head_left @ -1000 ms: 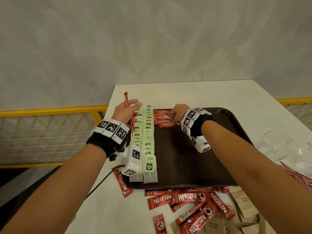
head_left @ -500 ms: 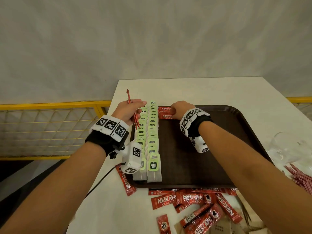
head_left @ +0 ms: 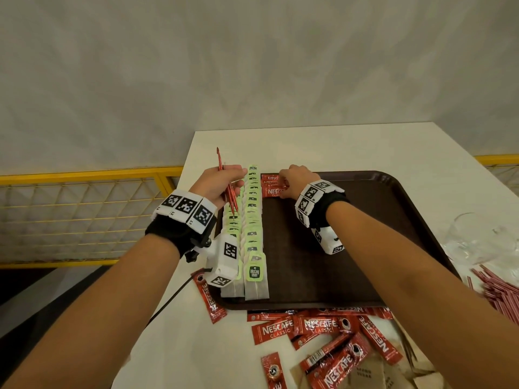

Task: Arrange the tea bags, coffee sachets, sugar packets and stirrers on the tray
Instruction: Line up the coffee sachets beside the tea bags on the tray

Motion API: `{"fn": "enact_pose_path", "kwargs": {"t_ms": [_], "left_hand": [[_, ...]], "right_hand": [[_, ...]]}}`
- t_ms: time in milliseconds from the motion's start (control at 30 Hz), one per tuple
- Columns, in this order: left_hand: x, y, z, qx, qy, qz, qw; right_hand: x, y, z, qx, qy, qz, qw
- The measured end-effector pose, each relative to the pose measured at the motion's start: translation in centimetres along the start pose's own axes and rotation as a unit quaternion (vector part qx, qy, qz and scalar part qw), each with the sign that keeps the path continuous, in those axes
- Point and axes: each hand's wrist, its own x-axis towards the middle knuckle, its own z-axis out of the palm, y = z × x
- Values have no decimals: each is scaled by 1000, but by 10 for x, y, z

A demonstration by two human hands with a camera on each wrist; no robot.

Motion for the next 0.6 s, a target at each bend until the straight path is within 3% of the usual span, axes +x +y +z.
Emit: {"fn": "enact_pose_path", "kwargs": {"t_ms": [100, 200, 267, 333, 400, 500, 600], "left_hand": [[-1, -1, 2, -17, -45, 0, 999], [-3, -2, 6, -41, -47, 4, 998], [-2, -2, 7, -77, -35, 11, 996], [1, -2, 7, -100, -21, 14, 995], [3, -2, 7, -66, -21, 13, 998], [0, -1, 10, -47, -31, 13, 998], [-6, -1, 14, -82, -40, 2, 996]], "right_hand": [[-1, 1, 0, 10, 10, -4, 1000], [-3, 0, -3, 46, 40, -9, 998], [-7, -5, -9, 147, 95, -17, 984], [-17, -16, -22, 299, 109, -41, 947], [-31, -29, -38, 395, 42, -81, 914], [-40, -43, -46, 411, -64, -118, 902], [-41, -48, -43, 434, -72, -108, 892]]}}
